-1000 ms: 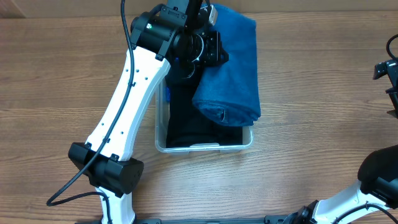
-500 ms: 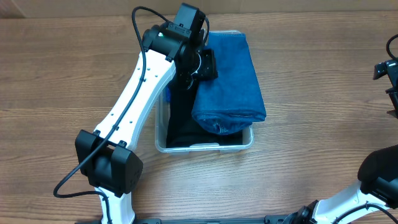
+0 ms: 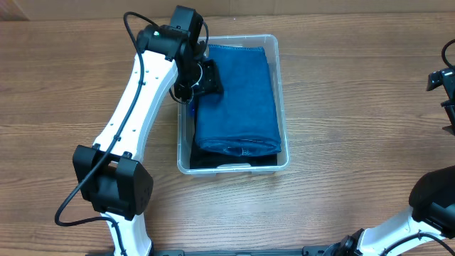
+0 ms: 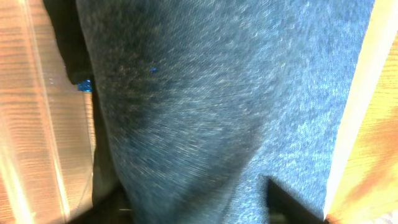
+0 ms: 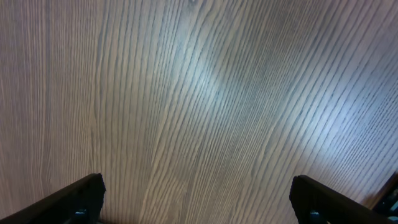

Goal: Pack container
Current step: 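Spread the blue towel over the container with the left gripper, then press and tuck the blue towel edges into the container with the left gripper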

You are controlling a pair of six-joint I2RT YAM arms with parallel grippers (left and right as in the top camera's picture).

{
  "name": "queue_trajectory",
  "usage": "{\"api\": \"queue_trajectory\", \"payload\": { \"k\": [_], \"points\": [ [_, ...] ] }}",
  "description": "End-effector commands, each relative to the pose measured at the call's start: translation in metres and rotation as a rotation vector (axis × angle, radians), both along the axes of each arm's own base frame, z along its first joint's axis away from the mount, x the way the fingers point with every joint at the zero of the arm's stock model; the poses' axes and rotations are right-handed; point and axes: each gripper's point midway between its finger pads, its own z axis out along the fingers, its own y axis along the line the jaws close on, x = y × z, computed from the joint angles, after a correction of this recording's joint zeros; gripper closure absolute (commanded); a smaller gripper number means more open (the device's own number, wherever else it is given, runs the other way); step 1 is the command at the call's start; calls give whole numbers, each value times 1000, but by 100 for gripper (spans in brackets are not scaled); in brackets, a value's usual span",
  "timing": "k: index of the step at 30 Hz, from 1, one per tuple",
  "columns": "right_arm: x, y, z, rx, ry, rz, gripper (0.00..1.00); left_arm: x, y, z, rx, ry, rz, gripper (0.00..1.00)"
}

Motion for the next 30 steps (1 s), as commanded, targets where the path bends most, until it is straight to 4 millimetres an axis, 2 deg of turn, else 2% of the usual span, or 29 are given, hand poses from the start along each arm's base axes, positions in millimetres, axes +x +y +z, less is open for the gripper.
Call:
{"api": "queue_trajectory", "payload": {
  "k": [1, 3, 6, 9, 11, 12, 13, 15, 21, 22, 27, 30],
  "points": [
    [-1, 1, 7, -8, -18, -6, 0, 6, 8, 9, 27, -54, -6, 0],
    [-1, 1, 7, -8, -18, -6, 0, 15, 15, 14, 39, -98, -14, 0],
    [-1, 1, 7, -8, -18, -6, 0, 34, 24, 35, 30, -194, -28, 0],
    [-1, 1, 7, -8, -18, -6, 0, 45, 26, 59, 25, -279, -51, 11],
    [-1, 1, 7, -8, -18, -6, 0, 51, 25, 68, 28, -329, -82, 35],
    [-1, 1, 7, -8, -18, -6, 0, 50, 24, 68, 27, -328, -83, 57],
    [-1, 1, 7, -8, -18, -6, 0, 49, 23, 63, 31, -316, -86, 74],
    [-1, 1, 7, -8, -18, -6, 0, 46, 25, 54, 50, -292, -86, 95],
    [-1, 1, 7, -9, -18, -6, 0, 32, 17, 0, 119, -121, -127, 96],
    [-1, 1, 7, -8, -18, -6, 0, 27, 12, -20, 133, -60, -145, 96],
    [-1, 1, 7, -8, -18, -6, 0, 16, -6, -87, 173, 102, -202, 96],
    [-1, 1, 7, -8, -18, -6, 0, 19, -2, -100, 198, 117, -199, 96]
  ]
}}
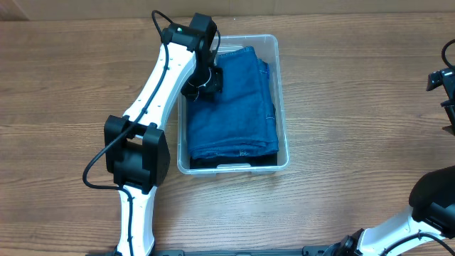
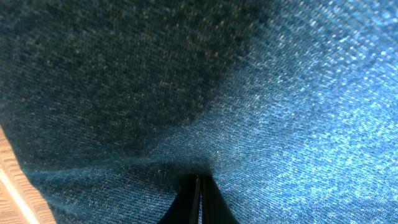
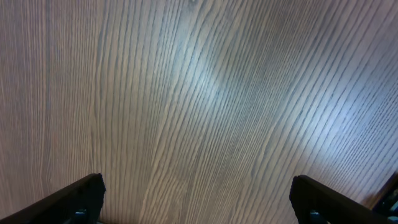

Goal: Pack container
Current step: 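Press and tuck the blue towel edges into the container with the left gripper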

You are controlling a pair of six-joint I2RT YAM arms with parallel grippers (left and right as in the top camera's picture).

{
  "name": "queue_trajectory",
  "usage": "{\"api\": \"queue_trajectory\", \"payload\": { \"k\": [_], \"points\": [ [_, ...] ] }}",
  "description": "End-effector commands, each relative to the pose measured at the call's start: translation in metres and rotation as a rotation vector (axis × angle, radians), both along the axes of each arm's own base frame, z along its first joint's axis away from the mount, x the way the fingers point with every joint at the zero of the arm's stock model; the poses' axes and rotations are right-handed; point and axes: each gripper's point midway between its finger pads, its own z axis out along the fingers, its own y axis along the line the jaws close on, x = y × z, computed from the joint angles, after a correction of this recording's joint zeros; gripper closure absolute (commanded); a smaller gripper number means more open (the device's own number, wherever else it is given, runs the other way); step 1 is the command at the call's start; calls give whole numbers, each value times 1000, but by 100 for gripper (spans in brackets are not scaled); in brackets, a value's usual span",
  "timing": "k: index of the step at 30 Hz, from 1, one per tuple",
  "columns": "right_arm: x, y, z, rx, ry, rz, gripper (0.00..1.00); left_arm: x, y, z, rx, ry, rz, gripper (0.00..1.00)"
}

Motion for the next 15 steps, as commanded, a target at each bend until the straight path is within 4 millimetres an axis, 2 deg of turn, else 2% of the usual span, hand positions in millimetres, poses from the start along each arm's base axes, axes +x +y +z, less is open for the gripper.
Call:
{"api": "queue_trajectory", "payload": {
  "k": [1, 3, 5, 8, 10, 12, 15],
  "points": [
    [-1, 0, 7, -9, -18, -5, 0, -1, 2, -24, 55, 27, -30, 96],
    [-1, 0, 7, -9, -18, -5, 0, 4, 5, -15, 60, 2, -24, 96],
    [-1, 0, 7, -9, -18, -5, 0, 11, 6, 11, 42, -50, -16, 96],
    [-1, 0, 7, -9, -18, -5, 0, 17, -4, 67, -27, -165, -22, 96],
    [-1, 0, 7, -9, -18, -5, 0, 1, -23, 97, -102, -182, -57, 96],
    [-1, 0, 7, -9, -18, -5, 0, -18, -37, 100, -134, -133, -91, 96],
    [-1, 0, 7, -9, -18, -5, 0, -53, -59, 82, -104, -27, -168, 96]
  ]
}}
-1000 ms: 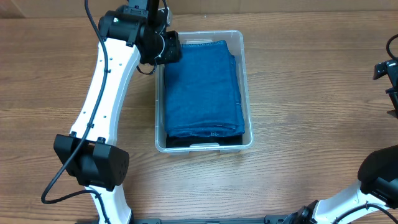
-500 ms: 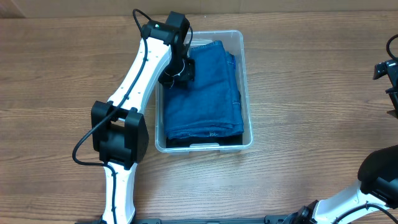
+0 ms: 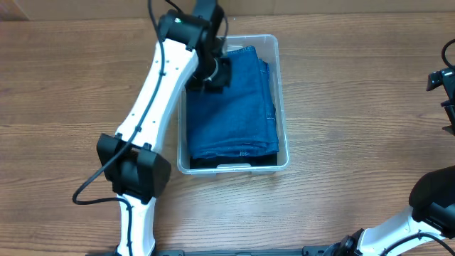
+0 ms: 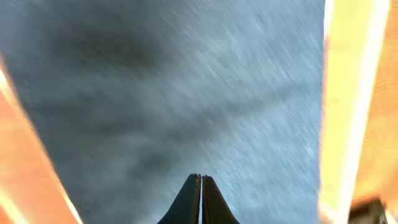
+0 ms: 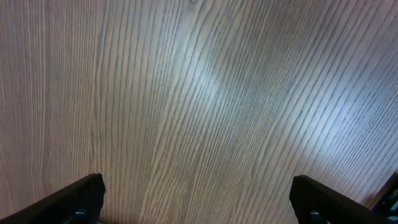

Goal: Pack container
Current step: 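Press and tuck the blue towel edges into the container with the left gripper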

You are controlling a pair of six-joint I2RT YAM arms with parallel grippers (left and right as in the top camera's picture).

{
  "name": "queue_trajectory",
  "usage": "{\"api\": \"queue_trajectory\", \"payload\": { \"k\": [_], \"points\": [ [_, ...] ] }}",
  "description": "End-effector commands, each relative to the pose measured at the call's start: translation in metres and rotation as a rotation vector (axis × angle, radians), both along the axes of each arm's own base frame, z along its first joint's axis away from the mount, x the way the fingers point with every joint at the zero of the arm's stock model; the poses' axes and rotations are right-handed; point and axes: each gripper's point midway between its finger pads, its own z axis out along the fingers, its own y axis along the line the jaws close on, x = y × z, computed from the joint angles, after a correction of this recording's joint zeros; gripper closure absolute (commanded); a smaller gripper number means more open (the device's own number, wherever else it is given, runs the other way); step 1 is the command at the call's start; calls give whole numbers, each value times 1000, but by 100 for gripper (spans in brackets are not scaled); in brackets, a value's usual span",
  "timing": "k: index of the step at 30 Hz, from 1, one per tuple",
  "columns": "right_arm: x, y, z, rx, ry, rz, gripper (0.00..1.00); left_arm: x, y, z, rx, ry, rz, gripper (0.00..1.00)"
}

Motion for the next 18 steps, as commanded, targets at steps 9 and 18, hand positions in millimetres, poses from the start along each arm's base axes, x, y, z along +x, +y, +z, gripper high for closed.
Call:
{"api": "queue_trajectory", "payload": {
  "k": [9, 18],
  "points": [
    [-1, 1, 7, -9, -18, -5, 0, -71, -54, -72, 44, 180, -172, 96],
    [-1, 1, 7, -9, -18, -5, 0, -59, -52, -59, 23, 139, -149, 96]
  ]
}}
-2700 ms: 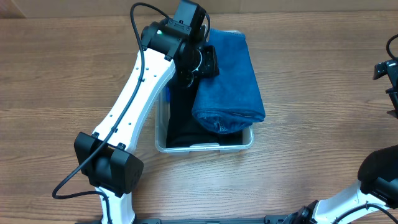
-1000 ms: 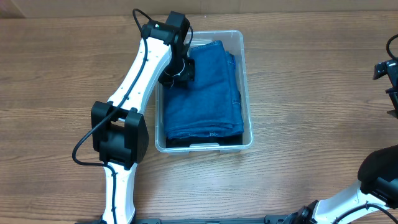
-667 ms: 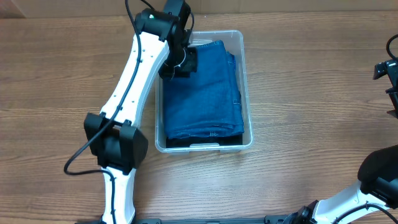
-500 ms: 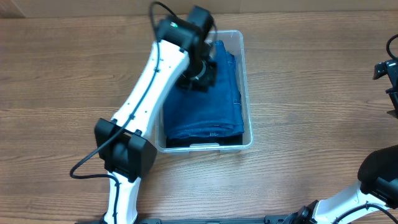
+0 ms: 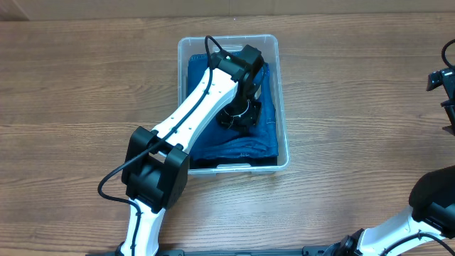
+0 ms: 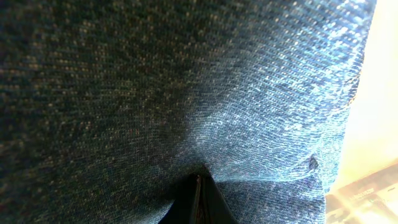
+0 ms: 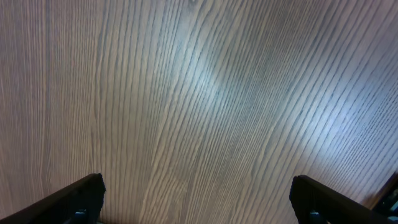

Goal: Pack container
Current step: 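Press and tuck the blue towel edges into the container with the left gripper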

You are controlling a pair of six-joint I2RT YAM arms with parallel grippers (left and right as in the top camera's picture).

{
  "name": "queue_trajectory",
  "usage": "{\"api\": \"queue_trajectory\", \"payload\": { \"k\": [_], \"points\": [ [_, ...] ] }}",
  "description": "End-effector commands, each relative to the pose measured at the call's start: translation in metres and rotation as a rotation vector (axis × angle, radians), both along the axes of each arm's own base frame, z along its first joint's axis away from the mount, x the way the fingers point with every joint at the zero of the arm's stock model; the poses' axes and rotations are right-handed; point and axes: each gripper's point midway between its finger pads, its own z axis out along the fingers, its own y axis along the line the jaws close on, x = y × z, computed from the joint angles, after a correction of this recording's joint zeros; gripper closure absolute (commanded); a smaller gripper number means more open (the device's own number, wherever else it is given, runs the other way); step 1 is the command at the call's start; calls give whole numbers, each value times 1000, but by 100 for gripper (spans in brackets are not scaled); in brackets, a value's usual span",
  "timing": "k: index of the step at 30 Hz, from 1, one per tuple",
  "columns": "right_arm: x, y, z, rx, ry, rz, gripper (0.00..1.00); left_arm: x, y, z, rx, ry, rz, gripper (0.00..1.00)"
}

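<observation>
A clear plastic container [image 5: 283,107] stands mid-table, holding folded blue jeans [image 5: 213,142] on top of a dark garment [image 5: 227,164]. My left gripper [image 5: 242,114] is shut, its tips pressed down into the denim at the middle right of the pile. In the left wrist view the closed fingertips [image 6: 200,186] dent the jeans [image 6: 186,74], and the cloth puckers around them. My right gripper [image 7: 198,199] is open over bare wood, nothing between its fingers [image 7: 81,196].
The container's pale right wall [image 6: 373,93] runs close beside the left gripper. The right arm [image 5: 444,78] sits at the table's right edge, far from the container. Wooden tabletop [image 5: 85,85] surrounds the container on all sides.
My left gripper has moved from the far left part of the jeans to their middle right and is down on the denim. The right arm has not moved.
At first my left gripper stood open at the container's left wall, beside the jeans. Then it was shut, pressing the far left of the jeans, which lay spread further left. It then sat higher there, and now presses the middle right.
</observation>
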Motion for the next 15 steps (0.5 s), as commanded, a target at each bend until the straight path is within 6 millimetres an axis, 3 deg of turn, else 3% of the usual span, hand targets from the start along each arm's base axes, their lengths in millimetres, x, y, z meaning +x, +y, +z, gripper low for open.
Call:
{"api": "queue_trajectory", "payload": {
  "k": [1, 3, 6, 11, 15],
  "points": [
    [-1, 1, 7, -9, -18, -5, 0, 13, 6, 37, -18, -51, 25, 96],
    [-1, 1, 7, -9, -18, -5, 0, 15, 11, 65, -14, -86, 28, 96],
    [-1, 1, 7, -9, -18, -5, 0, 4, 17, 86, -2, -68, 10, 96],
    [-1, 1, 7, -9, -18, -5, 0, -14, 16, 77, 27, -10, -40, 96],
    [-1, 1, 7, -9, -18, -5, 0, -29, 13, 52, 61, 51, -60, 96]
  ]
}}
